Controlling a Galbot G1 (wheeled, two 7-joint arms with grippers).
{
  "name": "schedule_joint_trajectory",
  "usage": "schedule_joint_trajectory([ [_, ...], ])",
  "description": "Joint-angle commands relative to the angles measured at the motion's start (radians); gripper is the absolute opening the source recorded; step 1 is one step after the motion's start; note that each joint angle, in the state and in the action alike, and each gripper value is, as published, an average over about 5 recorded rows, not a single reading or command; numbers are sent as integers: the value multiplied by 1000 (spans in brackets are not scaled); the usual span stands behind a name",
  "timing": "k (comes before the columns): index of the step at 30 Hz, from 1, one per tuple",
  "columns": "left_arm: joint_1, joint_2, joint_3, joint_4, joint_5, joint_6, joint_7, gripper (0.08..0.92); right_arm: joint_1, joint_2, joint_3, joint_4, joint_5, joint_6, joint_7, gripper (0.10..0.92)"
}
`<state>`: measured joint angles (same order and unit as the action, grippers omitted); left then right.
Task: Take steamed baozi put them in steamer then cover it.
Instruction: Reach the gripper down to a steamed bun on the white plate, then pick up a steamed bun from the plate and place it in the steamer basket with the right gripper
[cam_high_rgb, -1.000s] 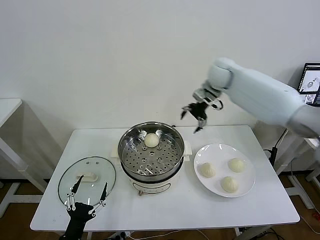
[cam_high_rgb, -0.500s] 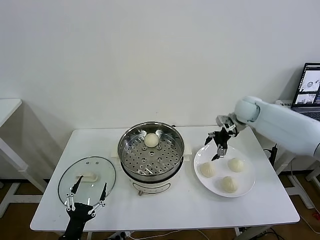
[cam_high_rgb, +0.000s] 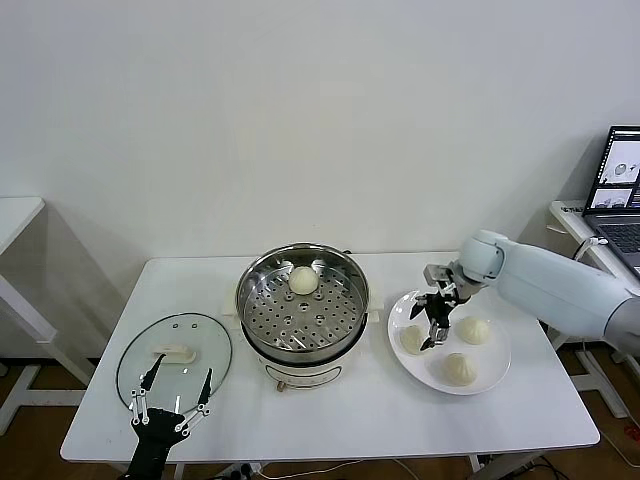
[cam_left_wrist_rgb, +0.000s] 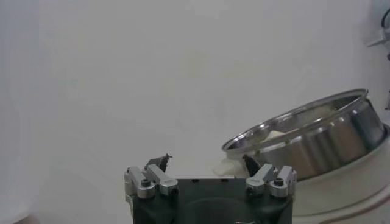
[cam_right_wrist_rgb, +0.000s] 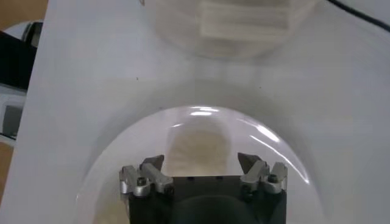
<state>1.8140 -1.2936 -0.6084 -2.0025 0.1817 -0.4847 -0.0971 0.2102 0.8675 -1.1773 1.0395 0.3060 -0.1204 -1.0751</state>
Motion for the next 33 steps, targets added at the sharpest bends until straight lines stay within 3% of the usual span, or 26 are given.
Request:
schedule_joint_trajectory([
  [1,1,0,-2,1,1,-1,0,823,-35,11,9,-14,-41,-14,18,823],
  [6,0,0,-2,3,1,-2,0,823,-40,11,14,-19,-56,-13,23,812],
  [16,-2,0,-3,-1,0,0,-1,823,-17,3,27,-5,-53,-9,19,661],
  [22,-4,4,1,-6,0,2,-1,823,136,-22,38,36,-68,21,-100,653],
  [28,-10,7,12,-13,2,7,-2,823,448,36,-86,54,64,45,-257,654],
  [33,-14,8,18,-16,6,8,-3,823,603,154,-163,72,169,35,-296,660],
])
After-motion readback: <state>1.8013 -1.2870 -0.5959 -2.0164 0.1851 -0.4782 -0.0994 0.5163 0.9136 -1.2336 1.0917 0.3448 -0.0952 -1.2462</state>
